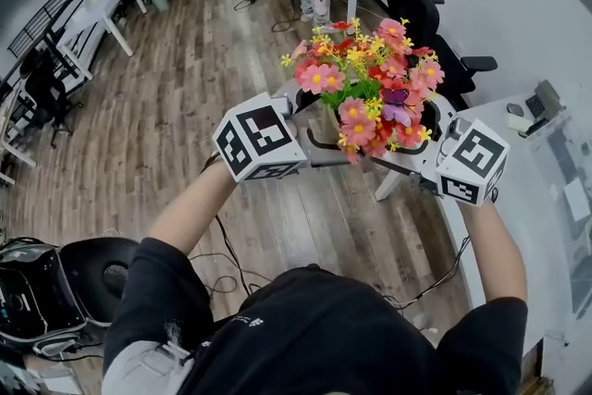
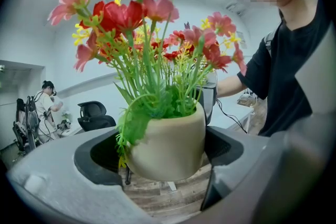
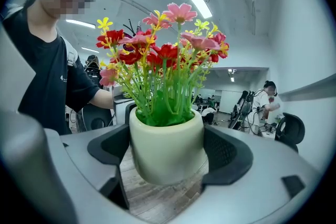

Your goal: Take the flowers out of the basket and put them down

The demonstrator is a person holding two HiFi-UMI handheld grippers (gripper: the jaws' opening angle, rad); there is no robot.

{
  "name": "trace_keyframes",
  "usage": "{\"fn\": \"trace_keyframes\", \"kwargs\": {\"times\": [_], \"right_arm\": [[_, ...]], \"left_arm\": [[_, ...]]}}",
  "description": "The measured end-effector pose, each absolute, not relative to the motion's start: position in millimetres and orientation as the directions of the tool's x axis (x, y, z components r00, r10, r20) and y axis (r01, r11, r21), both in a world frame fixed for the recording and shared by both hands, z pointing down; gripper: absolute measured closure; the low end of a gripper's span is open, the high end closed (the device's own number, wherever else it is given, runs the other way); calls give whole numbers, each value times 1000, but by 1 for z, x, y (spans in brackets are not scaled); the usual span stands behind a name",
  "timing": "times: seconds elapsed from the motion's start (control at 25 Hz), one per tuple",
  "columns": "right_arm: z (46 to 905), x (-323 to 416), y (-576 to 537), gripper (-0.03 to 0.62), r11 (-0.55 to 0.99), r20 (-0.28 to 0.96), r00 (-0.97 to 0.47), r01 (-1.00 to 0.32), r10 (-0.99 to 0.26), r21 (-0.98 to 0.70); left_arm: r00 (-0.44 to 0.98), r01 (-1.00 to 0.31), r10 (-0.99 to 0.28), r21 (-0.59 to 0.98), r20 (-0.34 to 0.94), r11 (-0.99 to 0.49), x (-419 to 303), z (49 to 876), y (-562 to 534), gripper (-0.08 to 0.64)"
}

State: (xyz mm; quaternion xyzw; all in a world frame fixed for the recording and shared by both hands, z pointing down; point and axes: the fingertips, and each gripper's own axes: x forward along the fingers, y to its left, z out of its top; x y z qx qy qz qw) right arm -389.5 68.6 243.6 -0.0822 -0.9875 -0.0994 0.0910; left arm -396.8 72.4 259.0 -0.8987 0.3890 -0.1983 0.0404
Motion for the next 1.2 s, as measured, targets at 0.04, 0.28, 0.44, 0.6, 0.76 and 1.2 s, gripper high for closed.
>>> {"fn": "trace_keyframes", "kwargs": {"times": [0.04, 0.28, 0.44, 0.6, 0.76, 1.2], "right_arm": [[244, -391, 65, 149, 968, 193, -971, 176, 141, 177], [257, -398, 70, 149, 973, 197, -972, 161, 127, 167], [259, -398, 66, 149, 973, 201, -972, 160, 125, 166], [263, -398, 52, 149, 974, 202, -972, 157, 123, 161], [265, -395, 41, 149, 975, 205, -971, 157, 123, 160], [265, -388, 17, 149, 975, 184, -975, 156, 125, 162]], "left_arm": [[622, -680, -712, -225, 326, -698, -398, 260, 69, 97], [634, -668, -700, -223, 328, -710, -405, 272, 74, 98], [643, -671, -698, -208, 316, -712, -405, 275, 69, 97], [646, -670, -695, -203, 316, -714, -406, 278, 56, 98], [649, -671, -695, -198, 309, -715, -402, 280, 45, 97], [650, -671, -697, -201, 303, -714, -395, 281, 21, 98]]}}
